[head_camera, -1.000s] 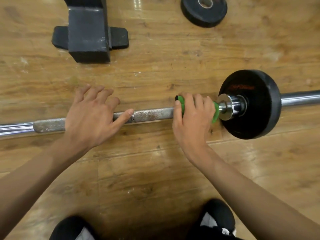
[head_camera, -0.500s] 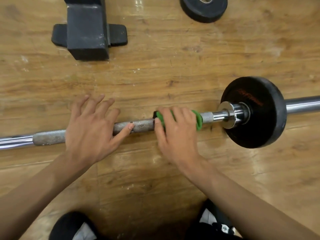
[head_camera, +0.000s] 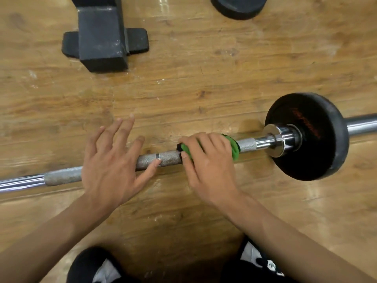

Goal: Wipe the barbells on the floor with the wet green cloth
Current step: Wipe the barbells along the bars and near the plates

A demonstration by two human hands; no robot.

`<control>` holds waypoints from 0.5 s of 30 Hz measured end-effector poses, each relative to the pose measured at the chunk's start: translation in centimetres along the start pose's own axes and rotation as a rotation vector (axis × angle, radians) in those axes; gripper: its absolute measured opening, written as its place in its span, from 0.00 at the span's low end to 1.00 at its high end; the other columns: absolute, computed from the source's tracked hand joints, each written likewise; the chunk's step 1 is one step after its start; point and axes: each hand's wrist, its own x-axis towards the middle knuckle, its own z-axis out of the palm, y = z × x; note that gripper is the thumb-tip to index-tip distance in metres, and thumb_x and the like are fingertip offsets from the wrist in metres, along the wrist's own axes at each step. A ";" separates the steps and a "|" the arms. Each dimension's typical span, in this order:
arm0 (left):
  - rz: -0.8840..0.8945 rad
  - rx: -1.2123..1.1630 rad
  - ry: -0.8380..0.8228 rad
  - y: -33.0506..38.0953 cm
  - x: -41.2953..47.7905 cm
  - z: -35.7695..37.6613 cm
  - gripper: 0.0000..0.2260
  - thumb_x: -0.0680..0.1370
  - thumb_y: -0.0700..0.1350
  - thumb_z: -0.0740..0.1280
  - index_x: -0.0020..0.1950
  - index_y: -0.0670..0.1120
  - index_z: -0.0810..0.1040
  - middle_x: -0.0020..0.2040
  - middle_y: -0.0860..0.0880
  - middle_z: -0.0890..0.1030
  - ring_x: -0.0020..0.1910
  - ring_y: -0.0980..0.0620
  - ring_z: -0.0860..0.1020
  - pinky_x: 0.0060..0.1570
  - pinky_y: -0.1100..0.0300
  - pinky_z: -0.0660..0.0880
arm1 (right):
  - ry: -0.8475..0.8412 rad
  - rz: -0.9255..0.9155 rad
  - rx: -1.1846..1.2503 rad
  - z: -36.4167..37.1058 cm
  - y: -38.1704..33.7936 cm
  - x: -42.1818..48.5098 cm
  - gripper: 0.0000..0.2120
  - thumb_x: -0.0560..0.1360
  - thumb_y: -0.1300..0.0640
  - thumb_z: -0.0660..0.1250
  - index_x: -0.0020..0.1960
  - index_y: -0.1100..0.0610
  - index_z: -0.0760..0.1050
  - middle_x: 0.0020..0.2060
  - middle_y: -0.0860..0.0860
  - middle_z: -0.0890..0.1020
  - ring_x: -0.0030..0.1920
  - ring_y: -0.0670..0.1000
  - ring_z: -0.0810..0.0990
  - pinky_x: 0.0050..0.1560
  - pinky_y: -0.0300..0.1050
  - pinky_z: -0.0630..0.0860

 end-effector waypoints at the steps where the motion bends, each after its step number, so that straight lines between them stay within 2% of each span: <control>1: 0.000 -0.010 -0.013 -0.1 -0.1 -0.1 0.32 0.82 0.67 0.53 0.64 0.42 0.82 0.81 0.38 0.65 0.78 0.36 0.66 0.74 0.37 0.59 | -0.034 -0.070 -0.005 -0.4 0.8 -0.4 0.15 0.83 0.51 0.61 0.62 0.56 0.80 0.53 0.52 0.81 0.53 0.57 0.77 0.66 0.56 0.68; 3: -0.006 -0.022 -0.023 -0.3 -0.1 -0.3 0.33 0.82 0.67 0.52 0.66 0.43 0.81 0.82 0.38 0.62 0.79 0.35 0.64 0.75 0.37 0.58 | -0.028 -0.047 -0.074 -1.1 3.4 -1.8 0.16 0.83 0.49 0.62 0.64 0.56 0.80 0.54 0.53 0.82 0.59 0.57 0.78 0.76 0.64 0.61; 5: -0.009 -0.012 -0.020 -0.1 -0.3 -0.3 0.33 0.82 0.67 0.52 0.67 0.43 0.81 0.83 0.38 0.61 0.79 0.35 0.64 0.75 0.37 0.58 | 0.040 0.180 -0.123 -2.1 5.6 -2.8 0.18 0.83 0.49 0.59 0.63 0.58 0.80 0.54 0.55 0.82 0.62 0.61 0.77 0.79 0.69 0.52; 6: -0.009 -0.011 -0.019 0.0 -0.3 -0.2 0.33 0.82 0.67 0.52 0.67 0.43 0.81 0.83 0.38 0.61 0.79 0.35 0.65 0.75 0.37 0.58 | 0.056 0.277 -0.134 -2.4 6.0 -2.7 0.18 0.83 0.50 0.58 0.62 0.59 0.79 0.53 0.56 0.82 0.61 0.62 0.76 0.79 0.69 0.51; 8: -0.005 -0.010 -0.017 0.1 -0.3 -0.3 0.33 0.82 0.67 0.52 0.67 0.42 0.81 0.83 0.39 0.61 0.79 0.35 0.65 0.75 0.37 0.58 | 0.030 0.344 -0.155 -1.9 4.7 -1.6 0.17 0.83 0.50 0.56 0.59 0.58 0.78 0.50 0.57 0.80 0.55 0.63 0.75 0.75 0.70 0.58; 10: 0.006 -0.010 -0.015 0.1 -0.3 -0.3 0.33 0.82 0.67 0.53 0.67 0.42 0.81 0.83 0.39 0.62 0.79 0.35 0.65 0.75 0.36 0.58 | -0.023 0.229 -0.137 -1.0 1.8 -0.1 0.17 0.82 0.49 0.55 0.58 0.58 0.78 0.48 0.57 0.81 0.50 0.61 0.76 0.63 0.64 0.70; 12: 0.018 -0.013 -0.014 0.0 -0.4 -0.3 0.34 0.82 0.68 0.52 0.67 0.42 0.80 0.83 0.40 0.62 0.79 0.35 0.65 0.75 0.36 0.58 | -0.068 0.033 -0.107 -0.2 -0.2 0.3 0.17 0.82 0.49 0.56 0.60 0.57 0.78 0.49 0.55 0.81 0.48 0.60 0.76 0.54 0.57 0.70; 15: 0.026 -0.018 -0.025 0.0 -0.3 -0.3 0.35 0.82 0.68 0.52 0.67 0.42 0.80 0.82 0.39 0.64 0.79 0.35 0.65 0.75 0.36 0.59 | -0.075 -0.097 -0.065 -0.9 1.9 -0.5 0.16 0.83 0.49 0.60 0.63 0.56 0.79 0.51 0.53 0.81 0.50 0.58 0.76 0.52 0.53 0.68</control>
